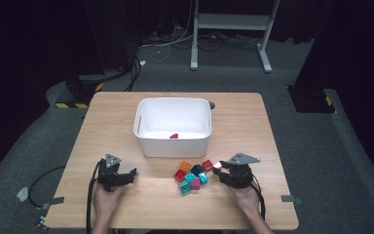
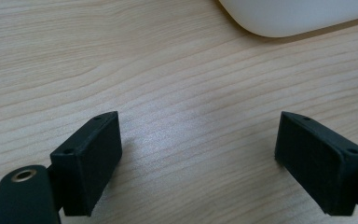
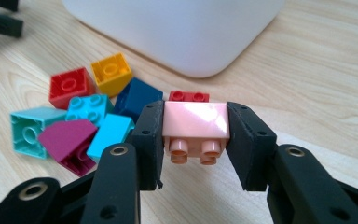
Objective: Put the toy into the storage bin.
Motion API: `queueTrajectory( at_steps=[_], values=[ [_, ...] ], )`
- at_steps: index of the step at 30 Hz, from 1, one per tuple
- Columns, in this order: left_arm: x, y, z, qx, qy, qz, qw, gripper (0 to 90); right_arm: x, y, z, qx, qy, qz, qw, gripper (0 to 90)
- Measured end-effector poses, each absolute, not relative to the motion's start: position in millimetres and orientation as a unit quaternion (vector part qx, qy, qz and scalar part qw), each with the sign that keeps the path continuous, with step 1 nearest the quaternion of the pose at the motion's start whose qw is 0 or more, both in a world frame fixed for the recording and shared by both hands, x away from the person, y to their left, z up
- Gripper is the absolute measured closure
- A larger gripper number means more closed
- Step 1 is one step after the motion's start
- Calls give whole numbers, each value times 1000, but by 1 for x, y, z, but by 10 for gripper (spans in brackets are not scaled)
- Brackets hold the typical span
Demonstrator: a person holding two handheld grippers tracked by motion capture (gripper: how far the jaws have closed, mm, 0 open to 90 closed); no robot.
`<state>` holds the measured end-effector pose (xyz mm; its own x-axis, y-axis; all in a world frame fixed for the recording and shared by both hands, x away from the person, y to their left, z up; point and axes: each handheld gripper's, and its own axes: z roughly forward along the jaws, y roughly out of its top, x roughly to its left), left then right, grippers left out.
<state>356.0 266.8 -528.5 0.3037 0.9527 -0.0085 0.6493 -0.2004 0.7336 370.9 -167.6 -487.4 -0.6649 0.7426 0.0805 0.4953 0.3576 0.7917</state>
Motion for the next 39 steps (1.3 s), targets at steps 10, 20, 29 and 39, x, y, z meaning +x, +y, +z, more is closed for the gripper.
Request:
queueTrajectory(
  at_steps=[10,20,29,39],
  values=[
    [356,267,-529,738,542,233,326,147,376,-175,-466,377,806,434,139,588],
    [356,267,-529,738,542,233,326,147,384,-176,-447,370,809,438,130,588],
    [356,267,-529,738,542,233,326,146,393,-177,-425,362,806,453,119,588],
    [356,267,-529,738,542,233,326,146,402,-175,-406,351,807,461,117,589]
  ],
)
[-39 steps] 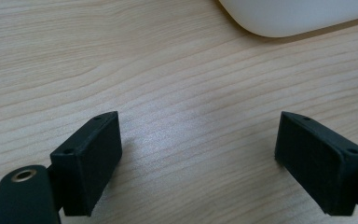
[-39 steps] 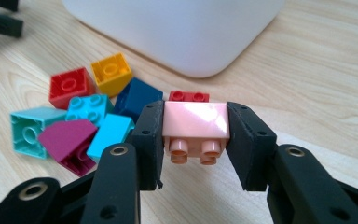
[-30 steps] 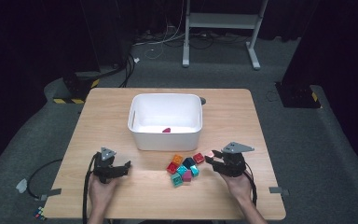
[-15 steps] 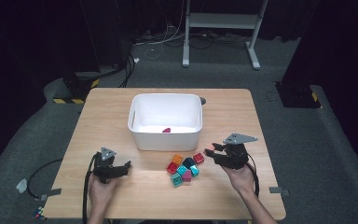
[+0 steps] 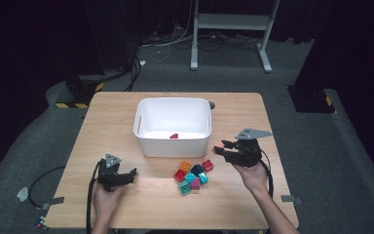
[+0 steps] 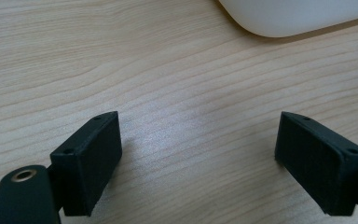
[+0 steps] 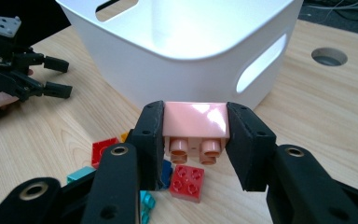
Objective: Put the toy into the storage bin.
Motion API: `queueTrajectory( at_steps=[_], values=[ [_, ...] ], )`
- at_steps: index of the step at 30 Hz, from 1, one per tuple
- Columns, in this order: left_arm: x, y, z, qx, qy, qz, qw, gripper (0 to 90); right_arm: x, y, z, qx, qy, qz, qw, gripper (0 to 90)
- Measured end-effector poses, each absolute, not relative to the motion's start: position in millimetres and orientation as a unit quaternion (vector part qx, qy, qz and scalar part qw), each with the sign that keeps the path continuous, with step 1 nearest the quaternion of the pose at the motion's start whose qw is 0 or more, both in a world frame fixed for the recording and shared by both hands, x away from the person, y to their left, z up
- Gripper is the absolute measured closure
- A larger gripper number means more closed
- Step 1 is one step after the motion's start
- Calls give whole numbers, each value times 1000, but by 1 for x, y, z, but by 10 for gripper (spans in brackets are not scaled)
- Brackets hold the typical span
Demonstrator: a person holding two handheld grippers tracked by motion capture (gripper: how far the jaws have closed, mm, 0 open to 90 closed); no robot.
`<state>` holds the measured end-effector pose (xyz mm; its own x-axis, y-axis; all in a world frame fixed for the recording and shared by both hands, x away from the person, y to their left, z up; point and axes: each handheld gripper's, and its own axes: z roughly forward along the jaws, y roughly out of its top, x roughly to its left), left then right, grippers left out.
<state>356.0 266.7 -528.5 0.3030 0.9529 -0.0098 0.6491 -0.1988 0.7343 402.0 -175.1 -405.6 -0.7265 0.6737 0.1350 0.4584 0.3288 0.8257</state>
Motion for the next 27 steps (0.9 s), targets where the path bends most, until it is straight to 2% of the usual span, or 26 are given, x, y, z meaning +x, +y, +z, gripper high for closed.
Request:
queueTrajectory(
  at_steps=[27],
  values=[
    [356,267,-529,738,542,233,326,147,430,-153,-347,319,808,478,127,590]
  ],
)
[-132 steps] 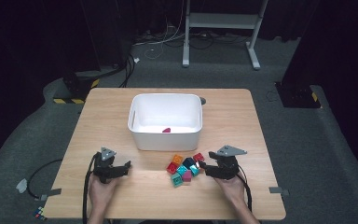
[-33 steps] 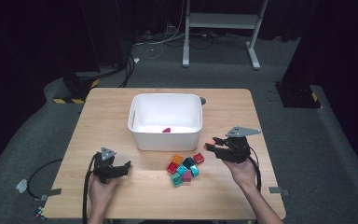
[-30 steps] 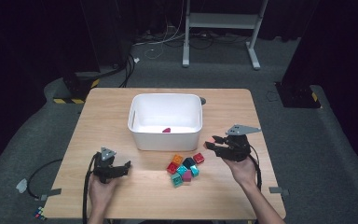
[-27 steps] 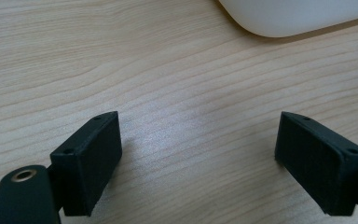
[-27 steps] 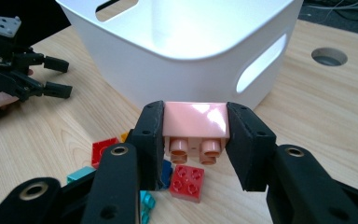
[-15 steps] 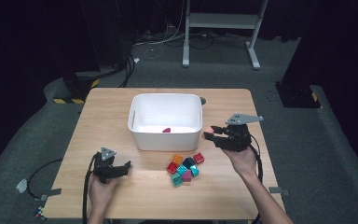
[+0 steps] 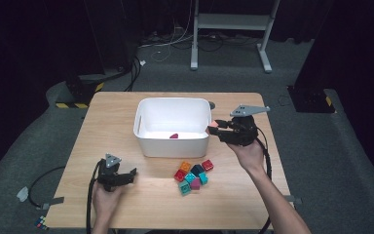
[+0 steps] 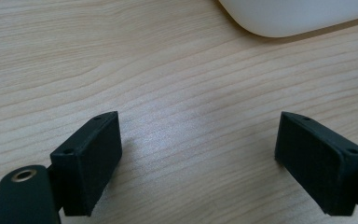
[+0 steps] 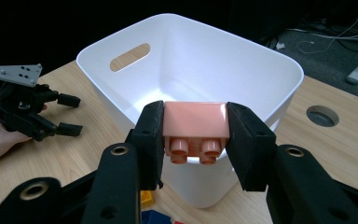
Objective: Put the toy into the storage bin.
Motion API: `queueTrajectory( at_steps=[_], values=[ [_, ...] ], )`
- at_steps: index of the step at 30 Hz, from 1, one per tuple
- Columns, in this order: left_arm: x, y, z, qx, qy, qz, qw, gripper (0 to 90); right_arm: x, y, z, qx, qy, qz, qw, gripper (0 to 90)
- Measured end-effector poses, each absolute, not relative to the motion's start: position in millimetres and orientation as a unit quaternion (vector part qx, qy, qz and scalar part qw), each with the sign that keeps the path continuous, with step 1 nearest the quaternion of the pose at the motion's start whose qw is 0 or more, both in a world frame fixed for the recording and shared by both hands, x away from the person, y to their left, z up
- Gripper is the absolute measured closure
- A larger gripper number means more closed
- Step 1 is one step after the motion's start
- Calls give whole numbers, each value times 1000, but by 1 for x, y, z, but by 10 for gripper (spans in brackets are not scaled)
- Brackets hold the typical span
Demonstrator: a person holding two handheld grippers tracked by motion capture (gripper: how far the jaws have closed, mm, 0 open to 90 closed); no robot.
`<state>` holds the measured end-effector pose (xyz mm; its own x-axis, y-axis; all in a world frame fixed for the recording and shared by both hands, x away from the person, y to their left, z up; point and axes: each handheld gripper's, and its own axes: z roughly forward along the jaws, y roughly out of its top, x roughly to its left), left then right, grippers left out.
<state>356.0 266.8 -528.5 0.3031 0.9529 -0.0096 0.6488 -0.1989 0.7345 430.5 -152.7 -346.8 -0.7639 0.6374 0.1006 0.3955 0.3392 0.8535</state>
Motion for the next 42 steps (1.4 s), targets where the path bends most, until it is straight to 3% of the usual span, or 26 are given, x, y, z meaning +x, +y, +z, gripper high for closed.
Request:
queueTrajectory(
  at_steps=[32,42],
  values=[
    [356,267,-529,738,542,233,326,147,473,-112,-331,314,811,475,129,590],
    [356,267,-529,738,542,233,326,146,489,-96,-340,324,817,460,127,589]
  ],
)
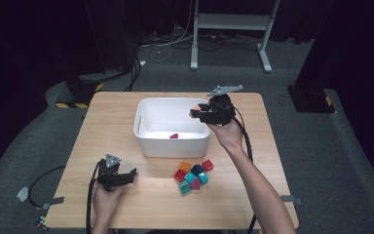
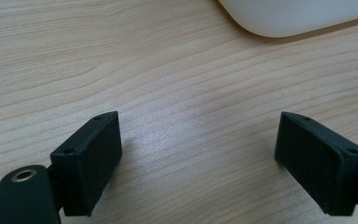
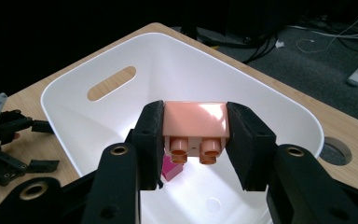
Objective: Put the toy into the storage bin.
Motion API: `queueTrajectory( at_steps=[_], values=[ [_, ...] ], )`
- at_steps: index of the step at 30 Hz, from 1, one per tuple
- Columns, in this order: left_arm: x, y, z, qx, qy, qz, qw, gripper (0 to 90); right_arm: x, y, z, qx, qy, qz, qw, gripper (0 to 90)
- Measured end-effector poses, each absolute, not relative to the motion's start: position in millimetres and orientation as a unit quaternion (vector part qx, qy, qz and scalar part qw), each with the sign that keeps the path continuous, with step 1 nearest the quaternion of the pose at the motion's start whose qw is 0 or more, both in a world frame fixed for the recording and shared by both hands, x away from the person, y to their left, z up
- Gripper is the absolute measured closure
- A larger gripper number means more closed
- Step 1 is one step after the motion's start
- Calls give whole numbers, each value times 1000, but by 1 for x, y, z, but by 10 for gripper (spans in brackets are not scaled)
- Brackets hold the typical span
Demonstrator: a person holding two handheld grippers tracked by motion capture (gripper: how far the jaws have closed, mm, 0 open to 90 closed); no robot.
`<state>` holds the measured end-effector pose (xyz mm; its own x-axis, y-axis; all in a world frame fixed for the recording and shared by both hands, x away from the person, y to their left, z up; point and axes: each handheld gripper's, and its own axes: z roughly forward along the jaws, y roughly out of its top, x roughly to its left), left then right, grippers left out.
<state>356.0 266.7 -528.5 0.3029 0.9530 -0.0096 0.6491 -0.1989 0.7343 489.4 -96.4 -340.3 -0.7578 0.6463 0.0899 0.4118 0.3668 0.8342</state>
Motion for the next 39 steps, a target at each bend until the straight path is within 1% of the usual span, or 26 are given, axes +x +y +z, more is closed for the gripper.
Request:
queueTrajectory(
  at_steps=[12,20,25,27,32,39],
  values=[
    [356,266,-529,737,543,233,327,147,507,-74,-353,332,831,431,121,587],
    [356,266,-529,737,543,233,328,147,514,-67,-362,338,836,413,128,580],
    [356,266,-529,737,543,233,328,147,515,-65,-364,340,837,408,129,499],
    [356,266,-529,737,543,233,328,147,514,-66,-363,339,838,407,132,481],
    [356,266,-529,737,543,233,328,147,509,-72,-362,337,831,423,130,453],
    [356,267,-529,738,542,233,326,147,497,-85,-357,334,817,448,138,442]
  ],
)
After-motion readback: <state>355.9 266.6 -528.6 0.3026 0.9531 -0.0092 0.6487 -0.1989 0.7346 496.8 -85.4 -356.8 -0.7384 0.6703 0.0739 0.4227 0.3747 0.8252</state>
